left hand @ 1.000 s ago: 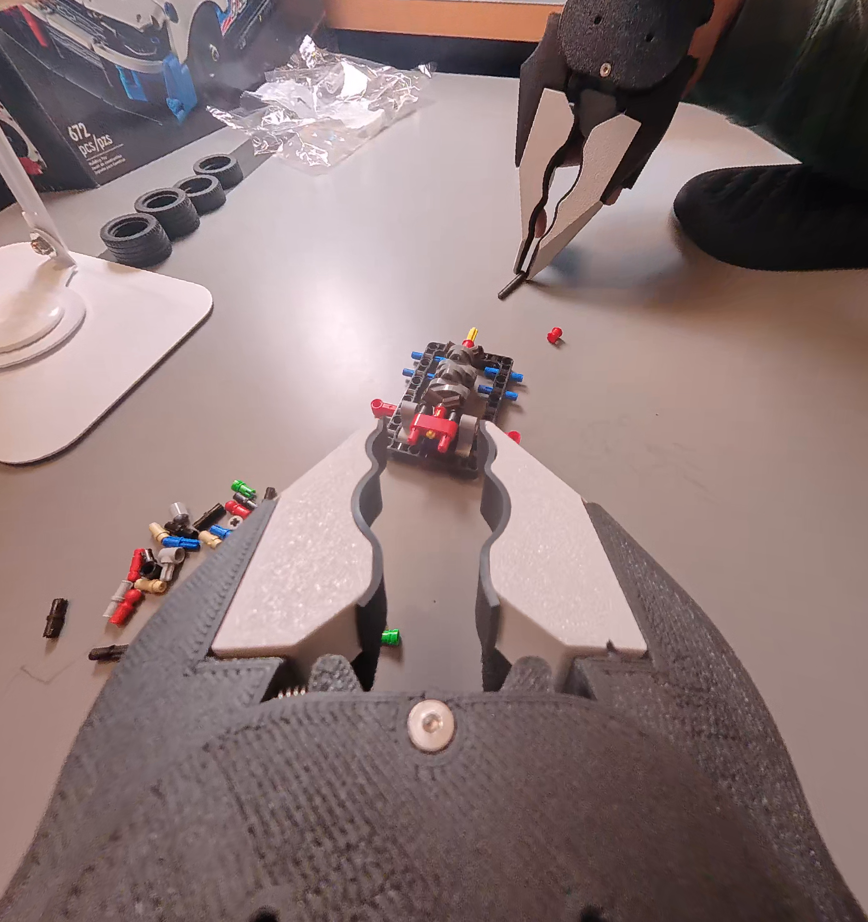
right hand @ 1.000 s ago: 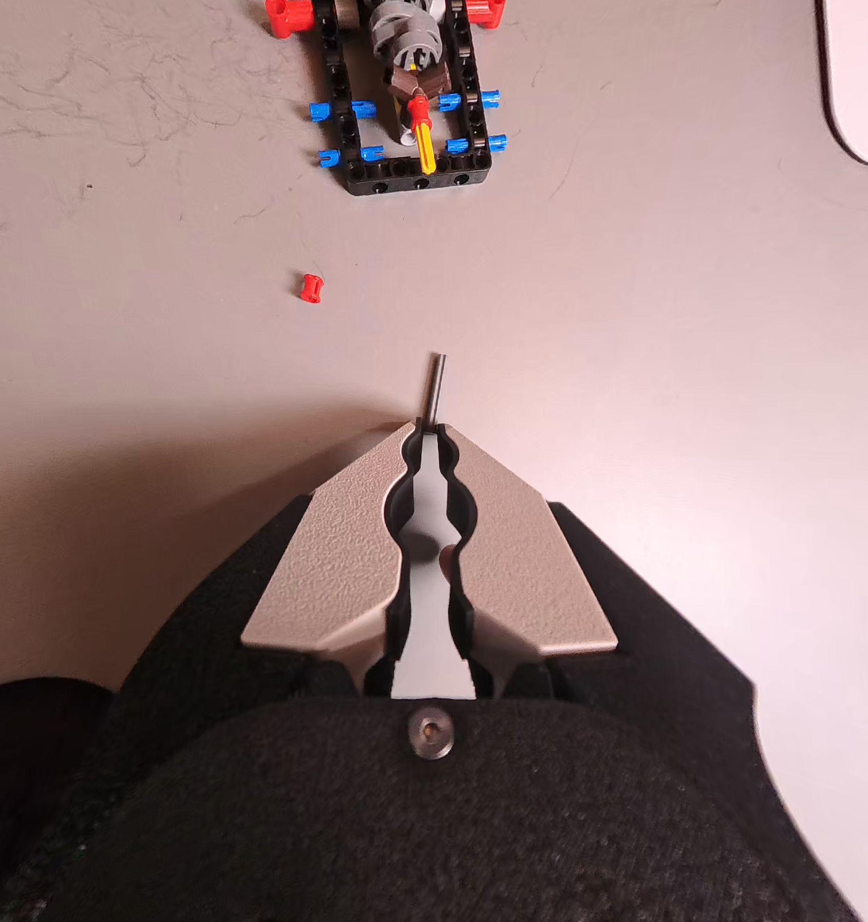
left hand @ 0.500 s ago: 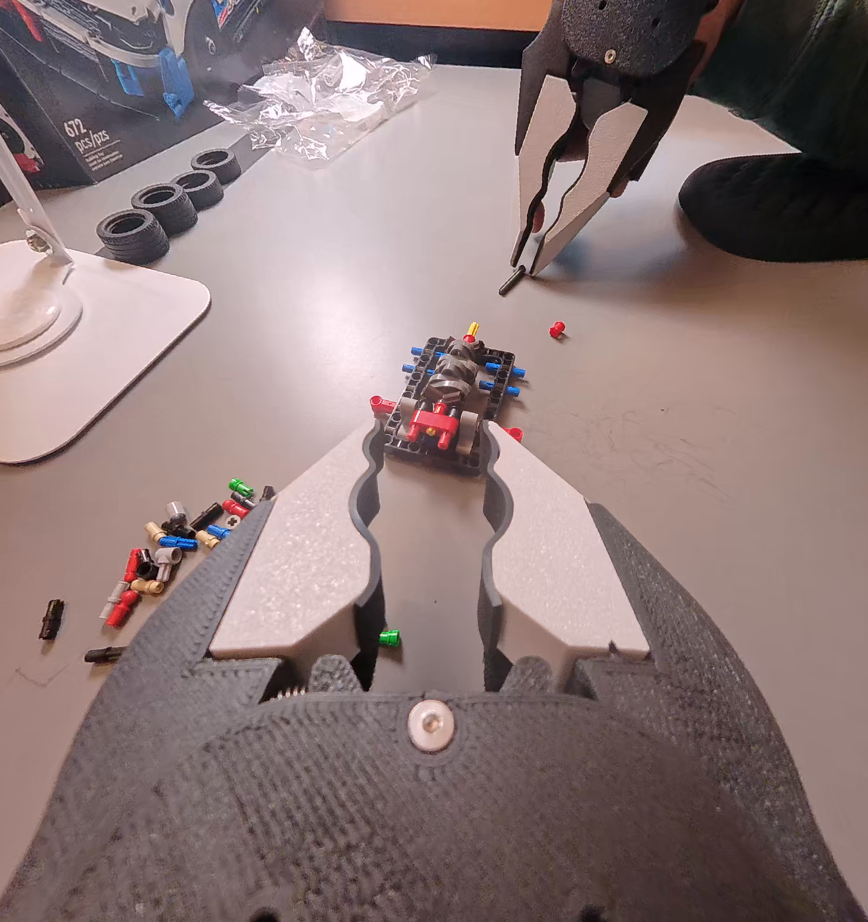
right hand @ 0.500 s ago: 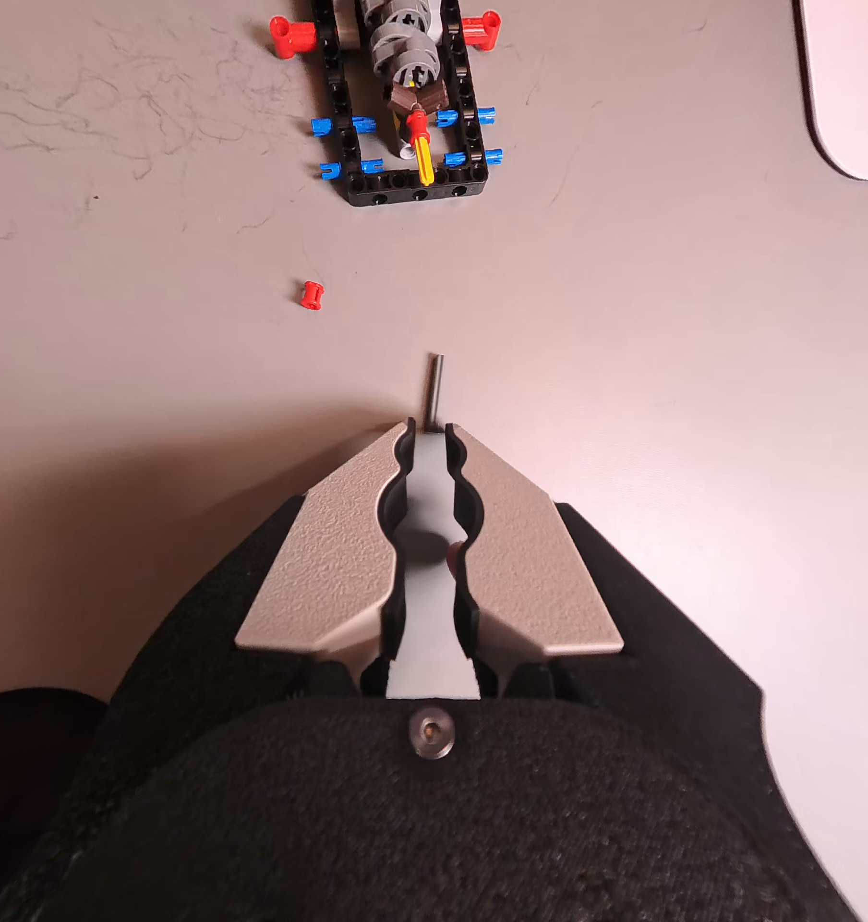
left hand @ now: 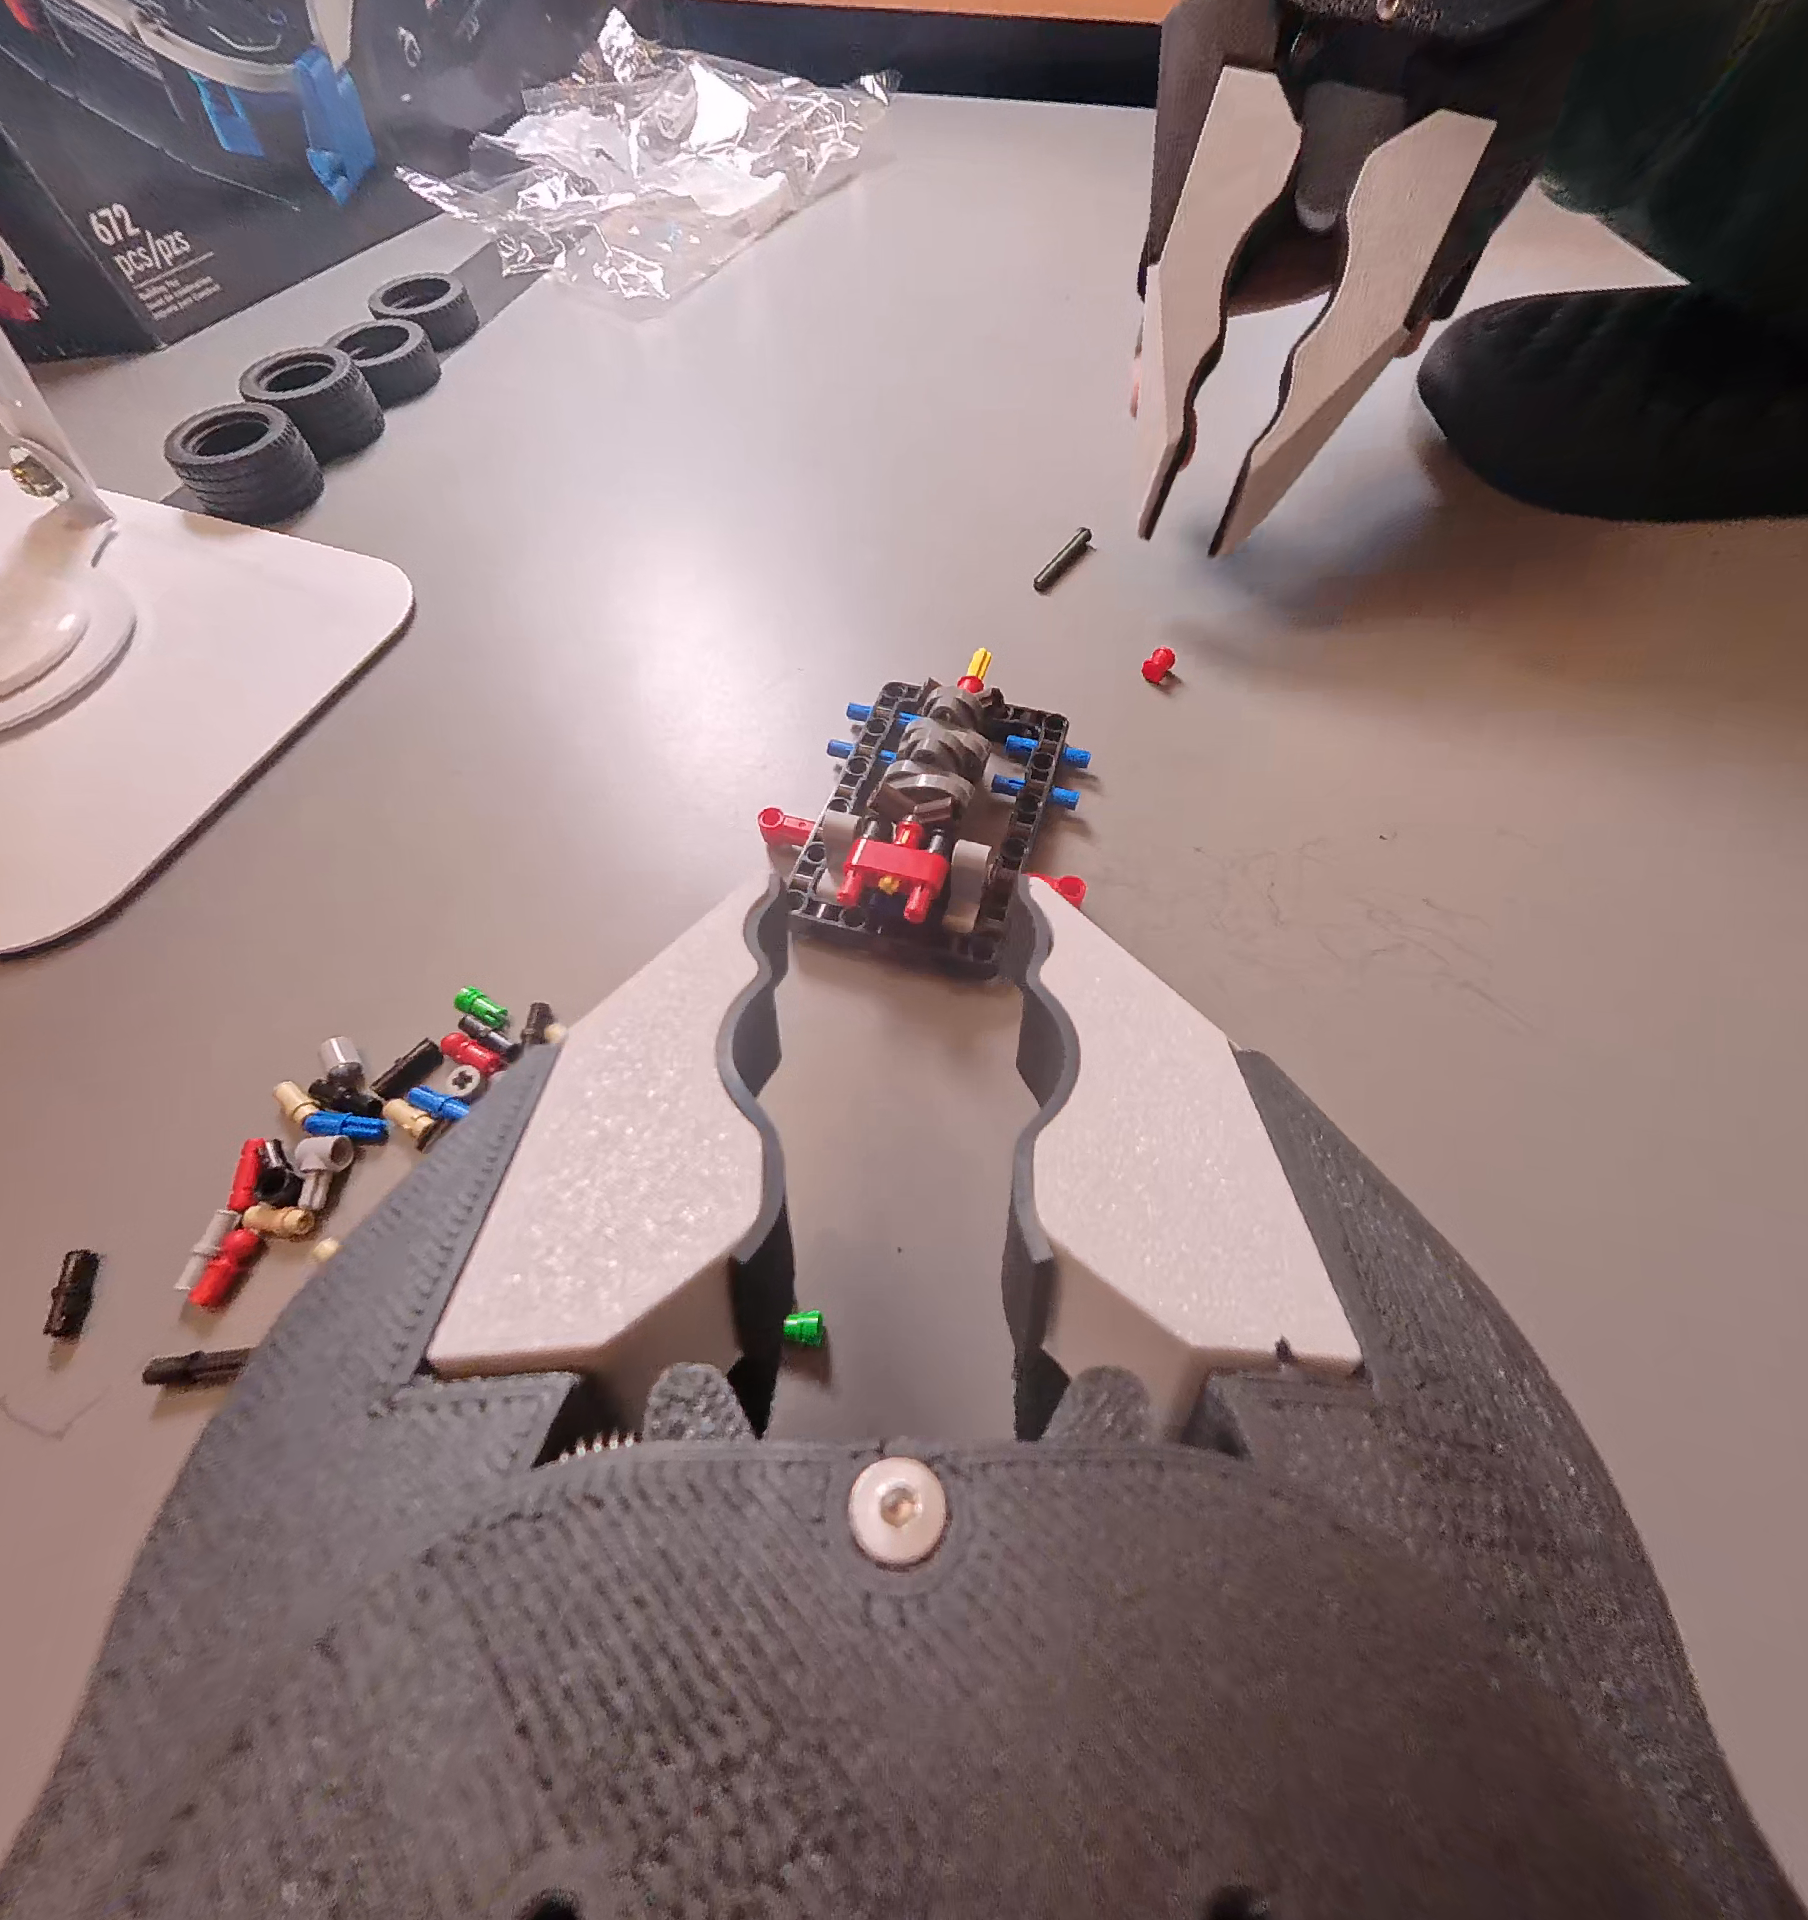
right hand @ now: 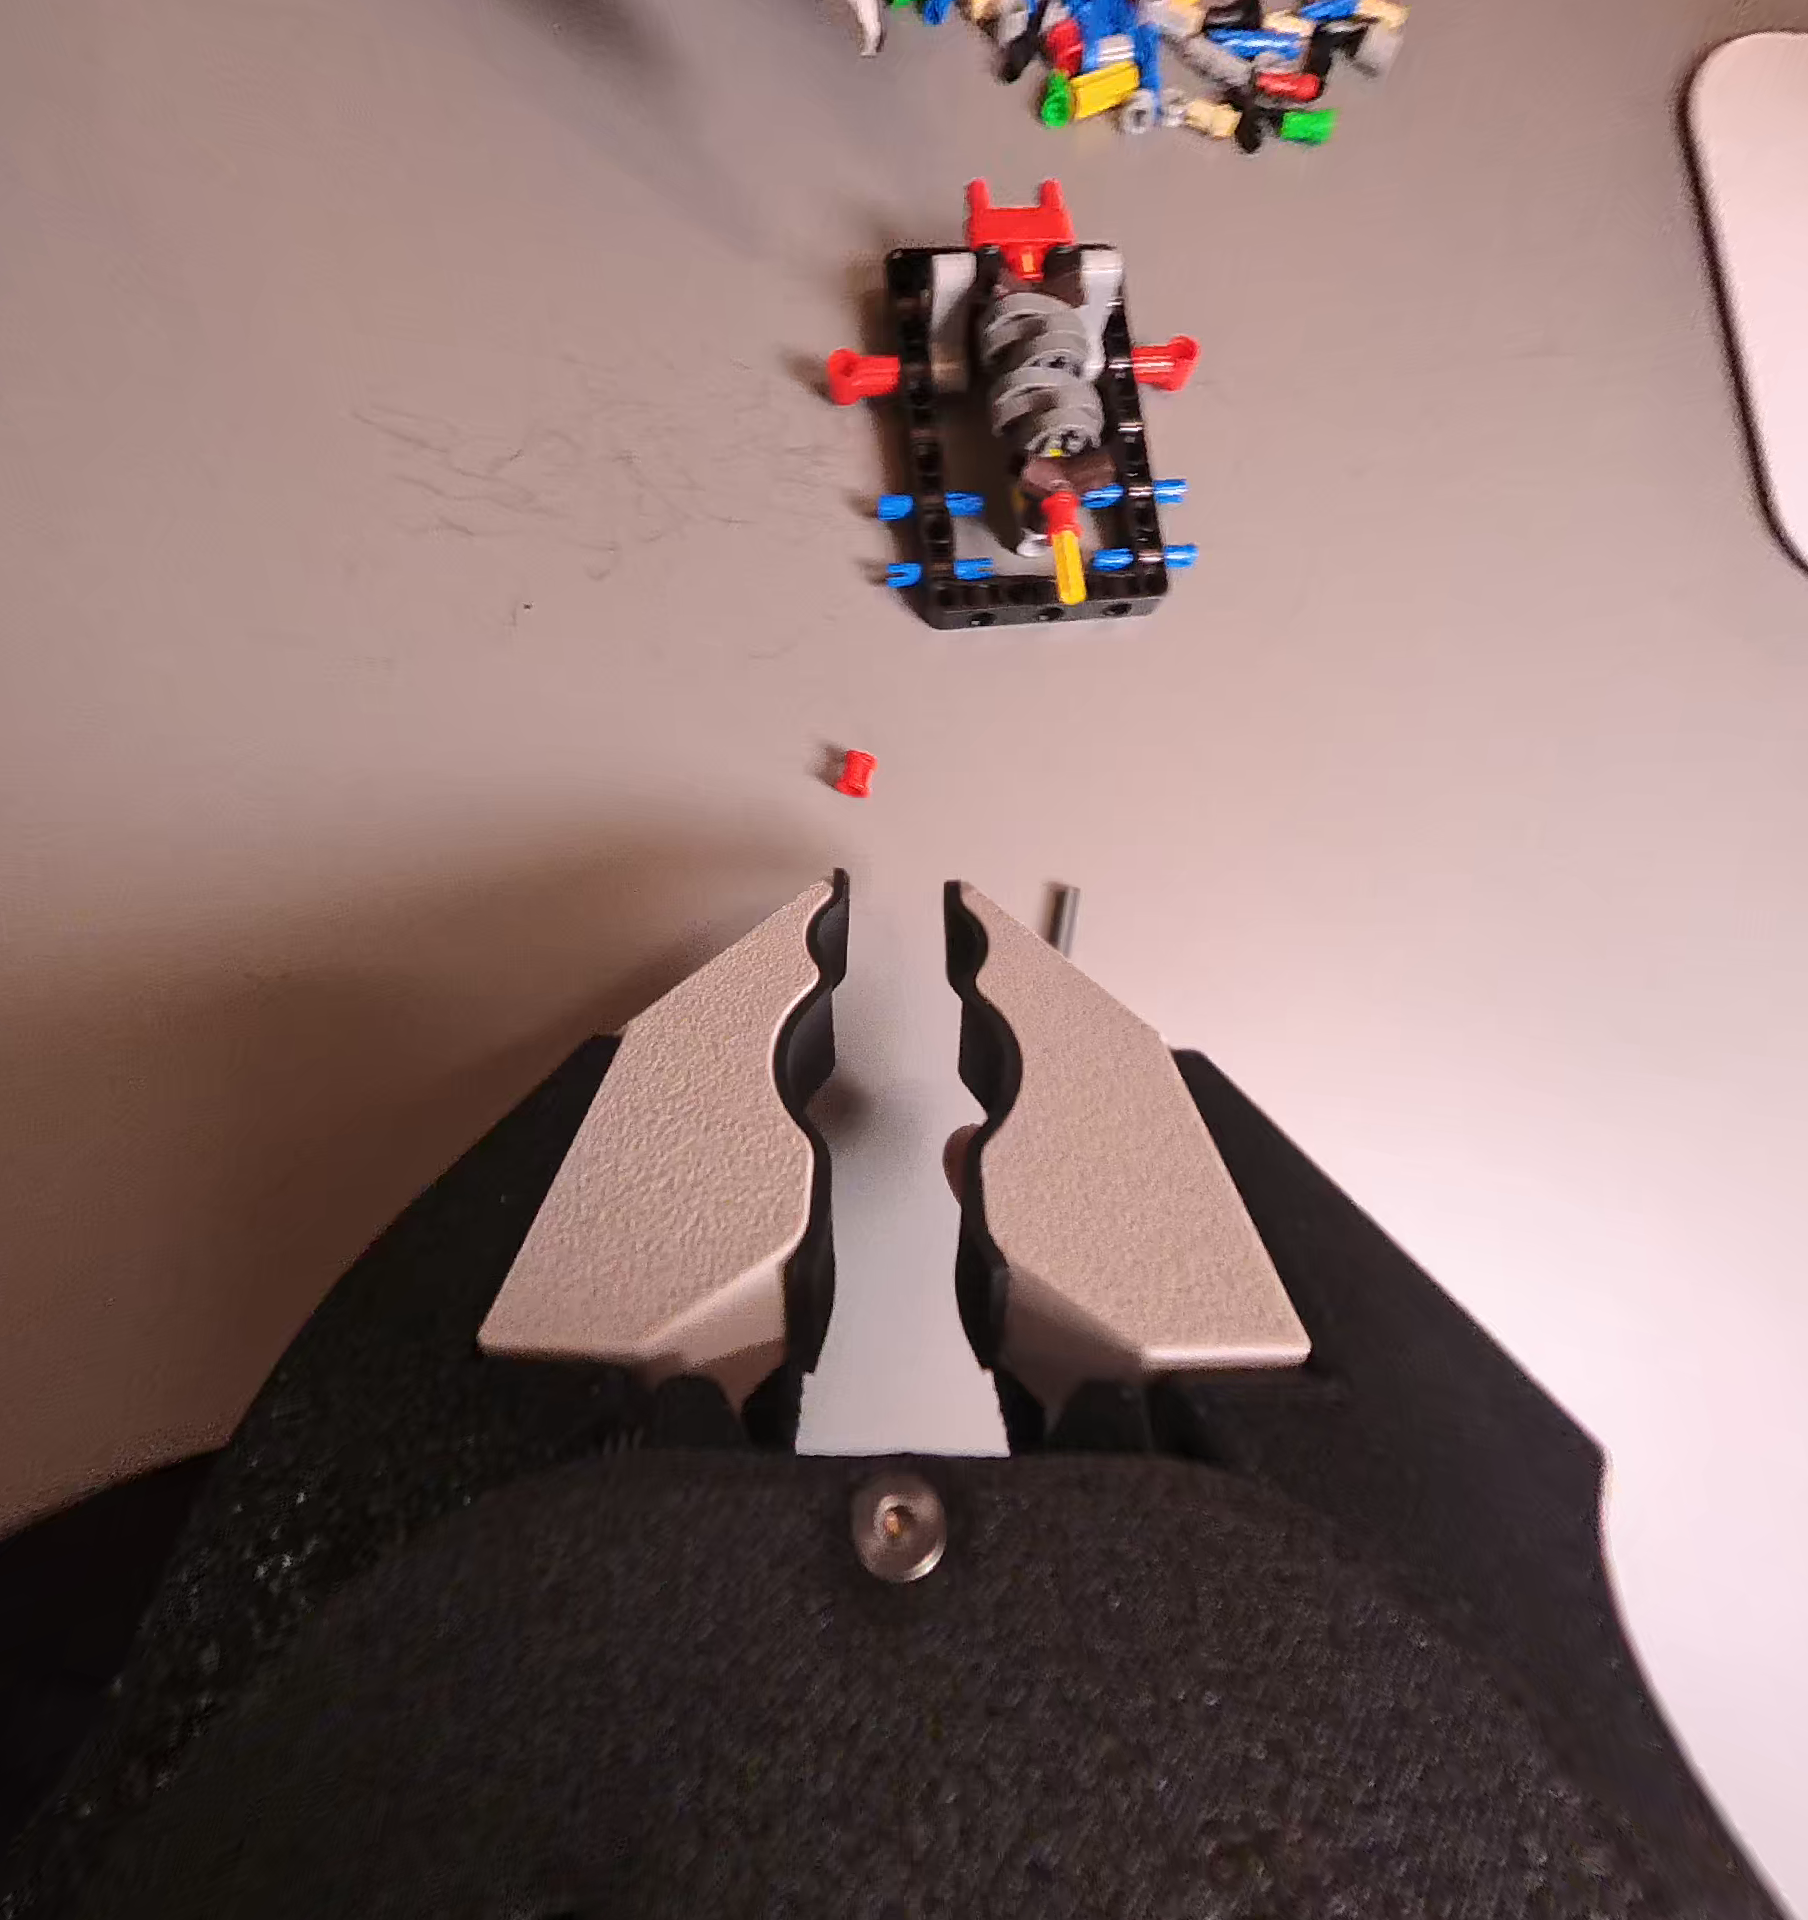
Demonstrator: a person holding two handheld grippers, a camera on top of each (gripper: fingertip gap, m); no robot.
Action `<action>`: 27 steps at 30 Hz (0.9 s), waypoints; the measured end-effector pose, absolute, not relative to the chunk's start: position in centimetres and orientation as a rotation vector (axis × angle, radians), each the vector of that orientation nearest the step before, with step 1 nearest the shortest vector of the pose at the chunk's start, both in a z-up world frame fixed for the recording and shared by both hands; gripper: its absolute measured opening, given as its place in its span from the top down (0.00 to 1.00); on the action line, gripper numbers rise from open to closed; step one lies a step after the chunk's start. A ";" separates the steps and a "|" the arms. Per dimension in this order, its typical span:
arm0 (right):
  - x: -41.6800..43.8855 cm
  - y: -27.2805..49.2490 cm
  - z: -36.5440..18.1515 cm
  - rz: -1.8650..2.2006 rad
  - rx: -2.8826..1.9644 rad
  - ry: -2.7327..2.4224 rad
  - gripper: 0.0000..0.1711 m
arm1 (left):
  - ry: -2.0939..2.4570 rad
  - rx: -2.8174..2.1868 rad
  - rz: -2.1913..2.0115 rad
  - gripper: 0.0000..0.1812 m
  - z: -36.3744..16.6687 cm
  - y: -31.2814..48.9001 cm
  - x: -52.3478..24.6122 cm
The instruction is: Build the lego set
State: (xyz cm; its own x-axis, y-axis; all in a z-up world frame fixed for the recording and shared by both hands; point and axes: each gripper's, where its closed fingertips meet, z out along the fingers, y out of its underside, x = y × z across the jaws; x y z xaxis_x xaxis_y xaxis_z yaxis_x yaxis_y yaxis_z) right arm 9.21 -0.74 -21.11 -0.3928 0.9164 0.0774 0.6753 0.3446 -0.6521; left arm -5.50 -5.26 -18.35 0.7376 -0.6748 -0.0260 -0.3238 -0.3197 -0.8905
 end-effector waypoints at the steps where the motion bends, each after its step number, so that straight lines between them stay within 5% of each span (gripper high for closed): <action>1: 9.1 -1.2 -21.4 0.750 -1.384 -2.201 0.91 | 0.771 -1.927 -0.433 0.77 -18.5 -5.3 -5.4; 27: 6.1 -2.8 -23.1 0.656 -1.362 -2.228 0.96 | 0.918 -2.105 -0.419 0.58 -22.5 -3.5 -4.5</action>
